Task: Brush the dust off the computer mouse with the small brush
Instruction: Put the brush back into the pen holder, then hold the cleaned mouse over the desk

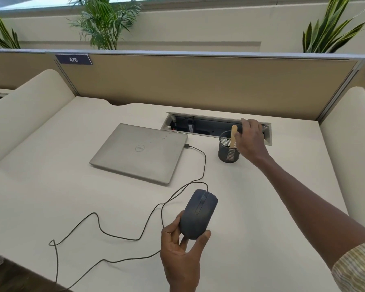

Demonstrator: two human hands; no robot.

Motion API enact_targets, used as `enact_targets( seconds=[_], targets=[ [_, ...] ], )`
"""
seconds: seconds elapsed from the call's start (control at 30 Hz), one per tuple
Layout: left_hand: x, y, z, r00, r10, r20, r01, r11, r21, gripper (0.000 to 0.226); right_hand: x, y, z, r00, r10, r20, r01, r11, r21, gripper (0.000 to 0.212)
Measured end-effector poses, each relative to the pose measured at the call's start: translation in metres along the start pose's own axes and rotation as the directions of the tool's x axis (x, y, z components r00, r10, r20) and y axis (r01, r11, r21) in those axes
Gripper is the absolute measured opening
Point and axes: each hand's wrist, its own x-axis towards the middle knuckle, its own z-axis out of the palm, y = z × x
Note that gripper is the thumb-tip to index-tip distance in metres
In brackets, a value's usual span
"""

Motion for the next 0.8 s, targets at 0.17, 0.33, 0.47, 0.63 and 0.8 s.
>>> enact_targets(
  seconds=[0.17, 0.33, 0.47, 0.63, 0.8],
  targets=[
    [0.006, 0.008, 0.004, 1.0, -0.01, 0.01, 0.01, 0.999, -0.035, 0.065, -0.083, -0.03, -0.025, 0.98, 0.077, -0.183, -0.02, 0.956, 0.293, 0.029],
    [0.005, 0.019, 0.007, 1.0, -0.029, -0.007, 0.029, 0.999, -0.033, 0.068, -0.176, -0.06, -0.036, 0.957, 0.253, -0.141, -0.16, 0.867, 0.472, 0.02],
    [0.002, 0.025, 0.005, 1.0, -0.015, -0.005, 0.015, 1.0, 0.008, 0.064, -0.233, -0.077, -0.035, 0.946, 0.324, -0.008, -0.273, 0.81, 0.519, 0.028],
    [-0.003, 0.03, 0.002, 1.0, 0.019, 0.025, -0.019, 1.0, 0.005, 0.062, -0.268, -0.097, -0.031, 0.943, 0.317, 0.103, -0.315, 0.746, 0.587, 0.041],
    [-0.006, 0.033, -0.004, 0.996, 0.033, 0.083, -0.035, 0.999, 0.023, 0.062, -0.279, -0.107, -0.03, 0.953, 0.286, 0.103, -0.28, 0.694, 0.664, 0.026]
  ],
)
